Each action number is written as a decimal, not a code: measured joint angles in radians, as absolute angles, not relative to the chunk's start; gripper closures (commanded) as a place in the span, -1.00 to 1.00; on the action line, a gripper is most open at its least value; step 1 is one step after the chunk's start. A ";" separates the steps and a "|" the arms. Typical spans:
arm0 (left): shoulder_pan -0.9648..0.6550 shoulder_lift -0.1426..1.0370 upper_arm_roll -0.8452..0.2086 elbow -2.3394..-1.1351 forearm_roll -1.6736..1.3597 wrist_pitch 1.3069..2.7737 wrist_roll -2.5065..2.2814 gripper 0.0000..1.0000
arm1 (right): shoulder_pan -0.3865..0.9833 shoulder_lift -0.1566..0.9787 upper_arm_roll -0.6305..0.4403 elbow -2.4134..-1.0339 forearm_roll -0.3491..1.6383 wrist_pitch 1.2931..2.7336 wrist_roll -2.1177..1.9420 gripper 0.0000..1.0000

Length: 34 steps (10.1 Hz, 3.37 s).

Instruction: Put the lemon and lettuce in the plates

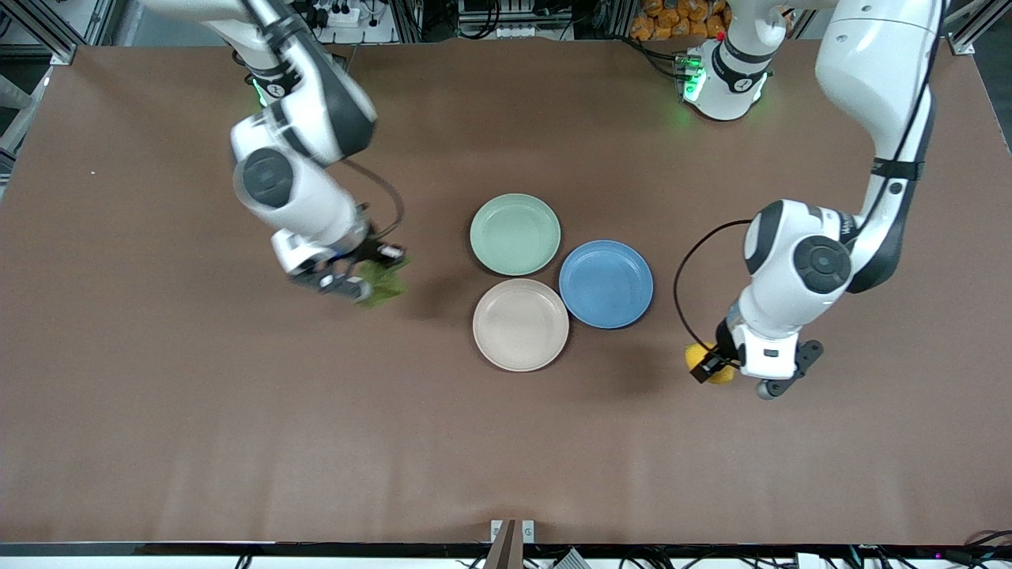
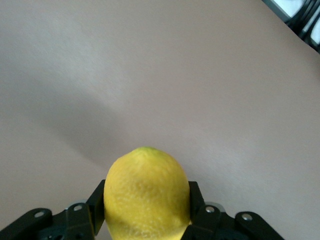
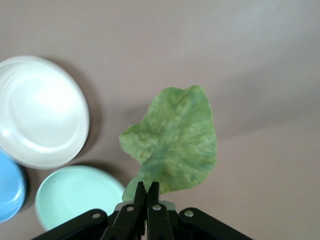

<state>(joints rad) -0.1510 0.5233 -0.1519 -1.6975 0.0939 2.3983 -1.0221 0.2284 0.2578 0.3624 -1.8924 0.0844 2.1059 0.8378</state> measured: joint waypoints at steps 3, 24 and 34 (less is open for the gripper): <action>-0.250 0.566 -0.154 -1.667 0.094 2.398 -1.159 1.00 | 0.450 0.267 0.375 -1.903 0.014 2.148 1.132 1.00; -0.469 0.771 -0.107 -1.448 0.134 2.433 -1.359 -1.00 | 0.492 0.185 -0.031 -1.590 -0.062 1.685 0.561 -1.00; -0.073 0.541 -0.116 -1.468 0.109 2.005 -0.712 -1.00 | 0.130 0.115 -0.101 -1.574 -0.012 1.681 0.073 -1.00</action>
<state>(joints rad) -0.0733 0.5411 -0.1163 -1.4681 0.1092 2.0054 -0.7125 0.1305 0.1151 -0.1013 -1.5740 -0.0117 1.6810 0.0733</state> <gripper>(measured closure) 0.000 0.000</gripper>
